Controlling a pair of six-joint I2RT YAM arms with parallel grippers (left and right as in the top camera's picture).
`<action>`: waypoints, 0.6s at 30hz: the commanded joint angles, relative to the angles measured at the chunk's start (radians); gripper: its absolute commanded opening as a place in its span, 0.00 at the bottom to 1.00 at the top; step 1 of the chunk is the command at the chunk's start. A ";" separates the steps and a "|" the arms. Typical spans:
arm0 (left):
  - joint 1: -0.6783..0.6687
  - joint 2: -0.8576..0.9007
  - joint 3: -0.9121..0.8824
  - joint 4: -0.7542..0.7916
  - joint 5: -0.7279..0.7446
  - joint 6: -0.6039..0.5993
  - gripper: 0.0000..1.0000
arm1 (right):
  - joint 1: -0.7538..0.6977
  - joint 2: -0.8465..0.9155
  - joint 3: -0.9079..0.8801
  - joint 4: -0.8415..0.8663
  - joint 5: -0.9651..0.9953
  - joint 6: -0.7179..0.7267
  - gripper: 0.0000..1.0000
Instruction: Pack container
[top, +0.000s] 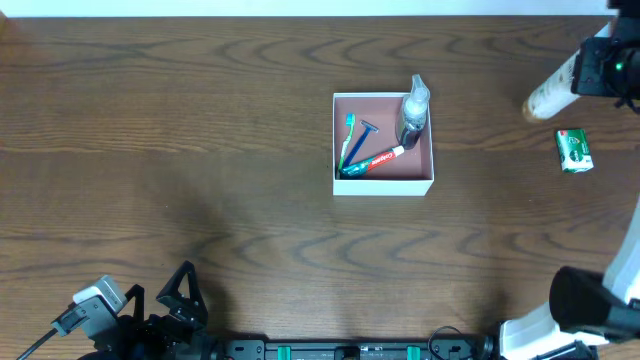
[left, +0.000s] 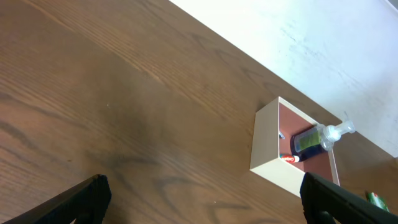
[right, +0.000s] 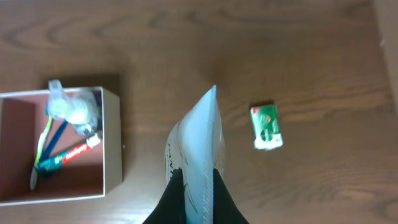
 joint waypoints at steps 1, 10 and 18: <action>0.003 -0.003 0.000 0.001 -0.001 -0.005 0.98 | -0.009 0.017 0.007 -0.011 -0.028 0.016 0.01; 0.003 -0.003 0.000 0.001 -0.001 -0.005 0.98 | -0.008 0.150 0.007 0.041 -0.038 0.016 0.01; 0.003 -0.003 0.000 0.001 -0.001 -0.005 0.98 | -0.008 0.294 0.007 0.128 -0.071 0.016 0.01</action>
